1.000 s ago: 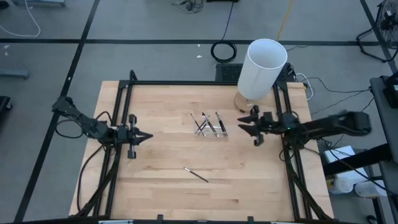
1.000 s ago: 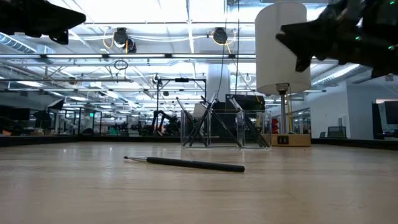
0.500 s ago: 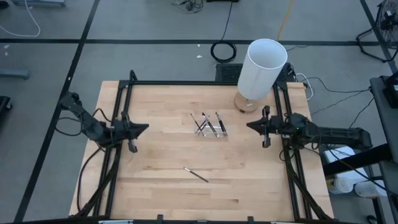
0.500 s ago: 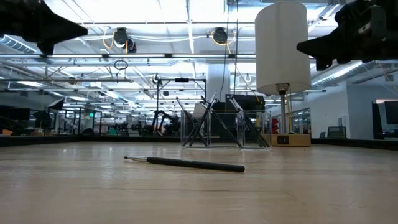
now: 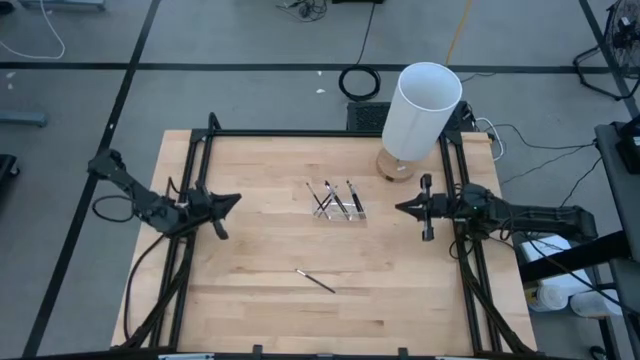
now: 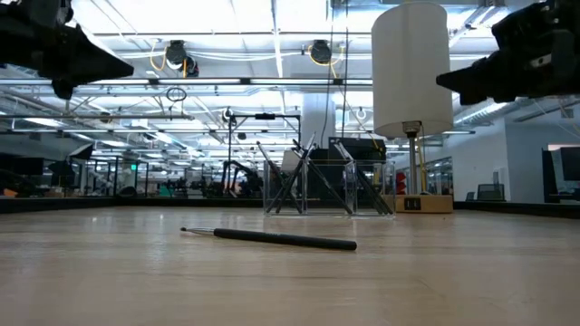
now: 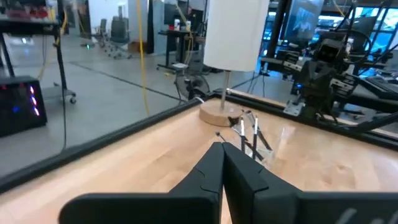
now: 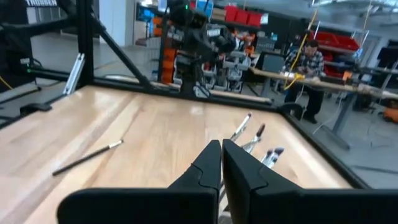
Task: Put items in baskets/containers
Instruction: Put the black eyeshadow brush into the left section of the transparent organizer
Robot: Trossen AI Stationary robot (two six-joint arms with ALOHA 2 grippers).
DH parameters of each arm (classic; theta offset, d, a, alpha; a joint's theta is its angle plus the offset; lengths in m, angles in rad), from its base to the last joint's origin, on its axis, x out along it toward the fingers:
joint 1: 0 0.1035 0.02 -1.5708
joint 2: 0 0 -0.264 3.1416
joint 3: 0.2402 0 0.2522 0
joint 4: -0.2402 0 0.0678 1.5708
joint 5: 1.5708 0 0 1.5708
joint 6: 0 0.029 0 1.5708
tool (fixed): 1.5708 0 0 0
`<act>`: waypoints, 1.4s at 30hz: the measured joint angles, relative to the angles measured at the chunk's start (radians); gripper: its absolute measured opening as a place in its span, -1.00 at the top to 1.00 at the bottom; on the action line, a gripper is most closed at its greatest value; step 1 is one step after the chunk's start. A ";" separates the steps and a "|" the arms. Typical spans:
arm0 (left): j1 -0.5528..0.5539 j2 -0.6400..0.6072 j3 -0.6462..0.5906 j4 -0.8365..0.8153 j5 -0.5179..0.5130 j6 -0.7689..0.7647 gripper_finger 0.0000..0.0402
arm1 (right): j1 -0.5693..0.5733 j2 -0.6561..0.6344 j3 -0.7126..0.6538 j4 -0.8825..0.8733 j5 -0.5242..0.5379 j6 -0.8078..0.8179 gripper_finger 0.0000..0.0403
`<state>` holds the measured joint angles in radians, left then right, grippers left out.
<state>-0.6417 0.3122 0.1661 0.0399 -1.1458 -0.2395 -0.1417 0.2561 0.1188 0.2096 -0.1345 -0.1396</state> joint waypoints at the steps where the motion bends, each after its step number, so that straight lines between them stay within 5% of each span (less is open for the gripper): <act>1: 0.006 0.013 0.000 0.000 0.011 -0.021 0.95 | 0.000 0.000 0.000 0.008 0.000 -0.005 0.98; 6: 0.027 0.098 0.000 0.020 0.083 -0.220 0.95 | 0.000 0.000 0.000 0.041 -0.001 0.020 0.98; 11: 0.030 0.345 0.014 0.148 0.149 -0.375 0.98 | 0.000 0.000 0.000 0.070 -0.002 0.035 0.98; 19: 0.040 0.808 0.294 0.107 0.256 -0.386 0.98 | 0.000 0.000 0.000 0.076 -0.002 -0.014 0.98; 26: 0.153 1.059 0.719 -0.394 0.568 -0.475 0.97 | 0.000 0.001 0.000 0.129 -0.002 -0.048 0.99; 33: 0.208 1.343 1.163 -0.779 0.839 -0.250 0.83 | 0.000 0.001 0.000 0.158 -0.002 -0.022 1.00; 42: 0.271 1.681 1.493 -1.018 0.998 -0.041 0.43 | 0.000 0.001 0.000 0.238 0.000 0.094 1.00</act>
<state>-0.3711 1.9929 1.6587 -0.9780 -0.1483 -0.2807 -0.1417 0.2569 0.1188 0.4477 -0.1349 -0.0458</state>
